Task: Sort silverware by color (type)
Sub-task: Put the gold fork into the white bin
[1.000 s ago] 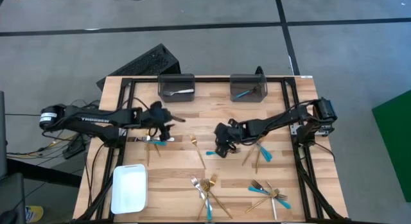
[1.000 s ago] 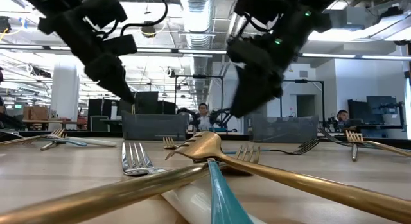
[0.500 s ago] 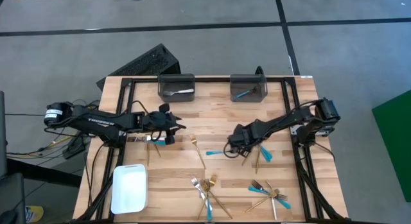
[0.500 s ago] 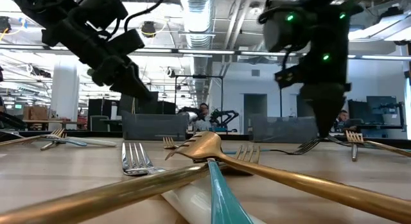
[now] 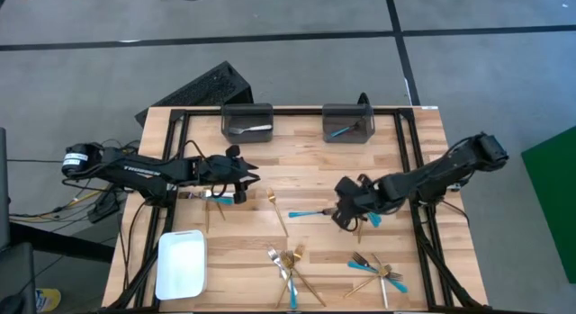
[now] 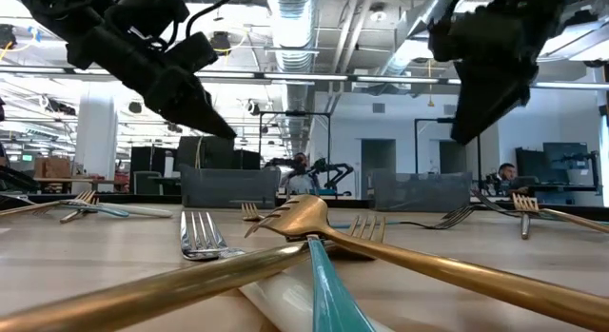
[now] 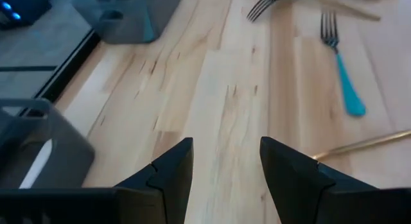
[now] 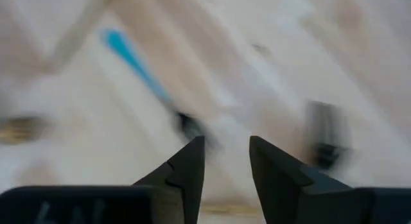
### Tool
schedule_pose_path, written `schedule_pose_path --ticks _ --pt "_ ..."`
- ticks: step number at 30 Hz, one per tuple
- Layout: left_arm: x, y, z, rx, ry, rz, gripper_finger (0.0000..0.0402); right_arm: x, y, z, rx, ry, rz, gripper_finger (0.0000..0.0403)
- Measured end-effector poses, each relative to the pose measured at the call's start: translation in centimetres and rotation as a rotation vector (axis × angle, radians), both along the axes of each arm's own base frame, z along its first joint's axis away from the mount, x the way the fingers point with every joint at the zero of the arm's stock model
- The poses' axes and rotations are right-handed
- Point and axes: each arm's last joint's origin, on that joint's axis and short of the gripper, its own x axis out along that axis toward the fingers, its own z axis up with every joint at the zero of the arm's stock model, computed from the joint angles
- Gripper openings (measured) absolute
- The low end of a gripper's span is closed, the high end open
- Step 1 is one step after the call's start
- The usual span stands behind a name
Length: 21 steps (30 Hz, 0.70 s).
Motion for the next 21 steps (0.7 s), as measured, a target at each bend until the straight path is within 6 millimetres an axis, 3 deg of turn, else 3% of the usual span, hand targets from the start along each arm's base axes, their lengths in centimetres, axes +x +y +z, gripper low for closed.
schedule_pose_path --ticks 4,8,14,21 --pt "0.2 -0.3 0.2 -0.011 -0.029 -0.031 0.0171 0.5 1.6 -1.4 0.088 -0.091 0.058 0.0156" --pt "0.2 -0.4 0.3 -0.008 -0.034 -0.023 0.0171 0.1 2.4 -2.5 0.147 -0.035 -0.043 0.0155" --pt "0.2 -0.2 0.3 0.024 -0.035 0.046 0.0171 -2.4 3.2 -3.4 0.183 0.113 -0.303 0.0146" --pt "0.2 -0.1 0.4 0.037 -0.042 0.069 0.0171 -4.4 3.6 -3.8 0.18 0.239 -0.454 0.0144"
